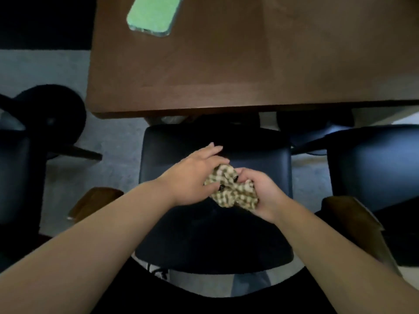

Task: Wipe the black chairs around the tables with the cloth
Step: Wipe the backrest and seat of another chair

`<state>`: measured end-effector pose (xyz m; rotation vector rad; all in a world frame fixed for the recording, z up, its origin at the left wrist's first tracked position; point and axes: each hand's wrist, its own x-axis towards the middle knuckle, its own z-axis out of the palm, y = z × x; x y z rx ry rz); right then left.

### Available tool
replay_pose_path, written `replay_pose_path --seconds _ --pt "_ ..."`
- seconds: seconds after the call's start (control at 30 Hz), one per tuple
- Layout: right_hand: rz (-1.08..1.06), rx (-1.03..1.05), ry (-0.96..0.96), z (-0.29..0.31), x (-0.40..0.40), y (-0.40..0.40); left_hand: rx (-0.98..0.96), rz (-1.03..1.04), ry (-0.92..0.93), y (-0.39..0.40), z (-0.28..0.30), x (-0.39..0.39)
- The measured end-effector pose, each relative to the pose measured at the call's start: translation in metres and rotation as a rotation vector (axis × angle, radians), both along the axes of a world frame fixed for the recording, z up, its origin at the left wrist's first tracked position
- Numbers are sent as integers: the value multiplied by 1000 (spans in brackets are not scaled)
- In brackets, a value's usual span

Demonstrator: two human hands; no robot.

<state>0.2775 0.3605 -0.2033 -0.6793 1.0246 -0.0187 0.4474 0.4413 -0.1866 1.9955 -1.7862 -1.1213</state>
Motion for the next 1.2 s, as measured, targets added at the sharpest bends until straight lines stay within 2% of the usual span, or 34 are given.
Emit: replay_pose_path --seconds 0.07,0.23,0.37,0.5,0.6,0.7,0.8,0.87,0.9,1.03,1.07,1.2 --pt "-46 18 -71 10 -1 0 -44 16 63 -5 3 6" --pt "-100 -125 -196 33 -12 18 -11 350 381 6 26 19" --pt "-132 -203 -196 44 -24 25 124 591 737 -2 35 14" --pt "-193 -275 -137 45 -40 12 269 677 890 -29 24 -11" --pt "-148 -369 2 43 -54 -7 349 746 990 -51 13 -32" --pt "-1 -579 315 41 -76 -28 411 779 1041 -72 0 -54" --pt "200 -876 654 47 -101 -49 359 831 990 -93 -17 -77" --pt "338 -1115 898 48 -119 -62 257 828 814 -111 -31 -88" --pt "365 -1137 965 47 -127 -68 201 792 687 -121 -39 -90" --pt "483 -744 975 31 -146 -81 56 456 88 -167 -69 -97" --pt "494 -703 976 27 -147 -81 6 347 -6 -178 -75 -100" --pt "501 -712 1036 22 -138 -77 -136 -112 -94 -221 -113 -118"
